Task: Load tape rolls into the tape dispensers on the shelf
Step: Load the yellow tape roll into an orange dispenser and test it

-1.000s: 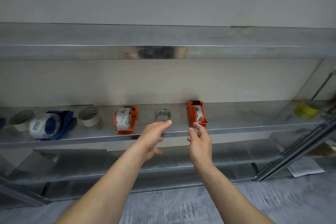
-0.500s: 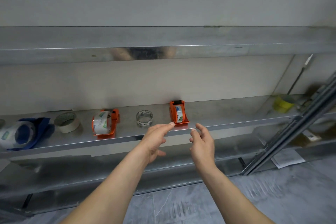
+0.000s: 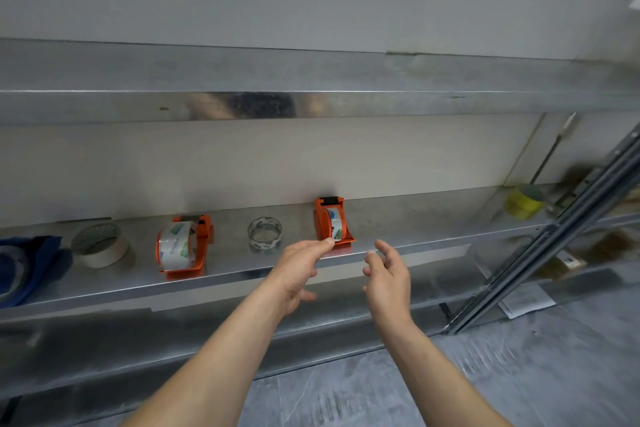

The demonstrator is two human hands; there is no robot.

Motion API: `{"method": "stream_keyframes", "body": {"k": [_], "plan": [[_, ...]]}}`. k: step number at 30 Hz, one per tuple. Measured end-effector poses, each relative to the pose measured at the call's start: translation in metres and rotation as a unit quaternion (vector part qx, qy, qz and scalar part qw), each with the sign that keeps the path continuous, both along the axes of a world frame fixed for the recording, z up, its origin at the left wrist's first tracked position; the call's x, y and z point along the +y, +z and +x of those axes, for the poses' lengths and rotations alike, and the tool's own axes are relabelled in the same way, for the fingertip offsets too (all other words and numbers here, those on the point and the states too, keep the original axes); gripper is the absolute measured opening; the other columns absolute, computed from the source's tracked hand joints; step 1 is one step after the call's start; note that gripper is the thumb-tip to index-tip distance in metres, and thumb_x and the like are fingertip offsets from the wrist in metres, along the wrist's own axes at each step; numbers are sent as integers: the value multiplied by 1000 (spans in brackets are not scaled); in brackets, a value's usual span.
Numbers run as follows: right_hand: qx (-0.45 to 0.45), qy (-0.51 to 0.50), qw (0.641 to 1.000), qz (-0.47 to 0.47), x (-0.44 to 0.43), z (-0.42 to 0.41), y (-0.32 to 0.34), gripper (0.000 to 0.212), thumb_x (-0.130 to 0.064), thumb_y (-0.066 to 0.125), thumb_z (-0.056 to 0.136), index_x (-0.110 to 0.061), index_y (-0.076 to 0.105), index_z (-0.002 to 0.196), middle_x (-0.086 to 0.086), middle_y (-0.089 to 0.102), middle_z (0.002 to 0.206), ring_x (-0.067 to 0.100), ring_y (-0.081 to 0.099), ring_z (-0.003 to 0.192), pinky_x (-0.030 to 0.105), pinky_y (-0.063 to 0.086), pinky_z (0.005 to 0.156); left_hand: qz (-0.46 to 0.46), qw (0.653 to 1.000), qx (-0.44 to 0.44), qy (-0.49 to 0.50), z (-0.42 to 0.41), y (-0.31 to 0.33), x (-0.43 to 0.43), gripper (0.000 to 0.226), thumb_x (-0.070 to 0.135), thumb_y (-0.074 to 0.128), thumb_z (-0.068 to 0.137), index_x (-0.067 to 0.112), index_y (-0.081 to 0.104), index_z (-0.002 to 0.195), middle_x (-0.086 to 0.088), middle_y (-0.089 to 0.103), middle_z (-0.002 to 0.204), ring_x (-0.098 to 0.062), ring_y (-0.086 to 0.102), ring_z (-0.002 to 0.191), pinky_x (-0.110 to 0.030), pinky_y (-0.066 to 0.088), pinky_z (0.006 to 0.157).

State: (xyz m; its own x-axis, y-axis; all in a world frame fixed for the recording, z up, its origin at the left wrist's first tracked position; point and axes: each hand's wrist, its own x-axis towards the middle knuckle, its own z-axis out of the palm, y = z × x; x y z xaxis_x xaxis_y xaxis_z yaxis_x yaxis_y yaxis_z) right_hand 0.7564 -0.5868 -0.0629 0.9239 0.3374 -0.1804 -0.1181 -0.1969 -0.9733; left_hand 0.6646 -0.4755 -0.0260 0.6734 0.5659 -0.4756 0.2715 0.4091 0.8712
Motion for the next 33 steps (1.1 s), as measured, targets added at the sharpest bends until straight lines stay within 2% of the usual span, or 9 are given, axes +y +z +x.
{"method": "stream_keyframes", "body": {"k": [3, 7, 10, 14, 18, 21, 26, 30, 33], "plan": [[5, 8, 1000, 0, 5, 10, -1, 34, -30, 54, 98, -29, 55, 132, -3, 64, 115, 15, 61, 107, 51, 51, 99, -3, 1000, 3, 6, 8, 1, 5, 16, 43, 67, 88, 31, 58, 93, 1, 54, 120, -29, 45, 130, -59, 41, 101], [3, 22, 1000, -3, 13, 33, -8, 35, -29, 55, 97, -30, 55, 132, -3, 63, 118, 17, 60, 111, 50, 50, 100, 4, 1000, 18, 13, 24, -4, 9, 16, 44, 67, 86, 33, 58, 93, 3, 55, 118, -27, 48, 126, -58, 41, 102], [5, 56, 998, -12, 19, 57, -17, 36, -21, 57, 98, -25, 56, 133, -10, 62, 110, 13, 59, 106, 36, 49, 96, 14, 999, 40, 34, 41, -11, 12, 16, 44, 68, 85, 33, 59, 93, 6, 58, 111, -25, 51, 120, -58, 42, 102], [6, 115, 993, -34, 28, 96, -33, 38, -14, 58, 97, -18, 56, 135, -5, 62, 117, 9, 58, 104, 24, 42, 89, 25, 994, 77, 75, 70, -21, 15, 21, 43, 68, 86, 30, 61, 100, 3, 58, 121, -24, 52, 118, -55, 44, 101], [-20, 203, 974, -97, 39, 136, -48, 44, -14, 60, 94, -17, 53, 138, -4, 59, 134, 14, 57, 120, 35, 46, 104, 26, 987, 107, 118, 100, -27, 15, 45, 40, 68, 88, 21, 55, 127, 3, 56, 121, -22, 53, 115, -53, 45, 101], [-55, 267, 952, -143, 48, 161, -57, 46, -17, 62, 91, -19, 56, 136, -2, 61, 135, 17, 60, 120, 40, 48, 105, 25, 981, 113, 153, 117, -34, 15, 53, 35, 68, 89, 19, 49, 135, 0, 58, 126, -20, 53, 109, -50, 46, 98], [-125, 361, 903, -199, 58, 181, -66, 43, -24, 65, 88, -26, 61, 131, -3, 66, 128, 20, 62, 117, 38, 51, 99, 43, 972, 112, 204, 138, -48, 18, 47, 18, 66, 91, 12, 51, 135, -3, 63, 117, -11, 56, 92, -35, 44, 84], [-153, 404, 875, -219, 68, 188, -75, 31, -23, 64, 85, -26, 68, 116, -2, 71, 112, 23, 67, 103, 34, 54, 87, 63, 969, 127, 200, 147, -54, 23, 32, 9, 63, 92, 12, 57, 124, 0, 64, 105, 1, 56, 77, -18, 42, 59], [-187, 427, 850, -244, 75, 190, -78, 26, -22, 61, 89, -22, 70, 114, 0, 68, 112, 24, 65, 100, 32, 52, 82, 68, 970, 136, 189, 149, -62, 29, 25, 1, 64, 90, 9, 62, 113, -5, 69, 103, -7, 65, 78, -14, 50, 53]]}}
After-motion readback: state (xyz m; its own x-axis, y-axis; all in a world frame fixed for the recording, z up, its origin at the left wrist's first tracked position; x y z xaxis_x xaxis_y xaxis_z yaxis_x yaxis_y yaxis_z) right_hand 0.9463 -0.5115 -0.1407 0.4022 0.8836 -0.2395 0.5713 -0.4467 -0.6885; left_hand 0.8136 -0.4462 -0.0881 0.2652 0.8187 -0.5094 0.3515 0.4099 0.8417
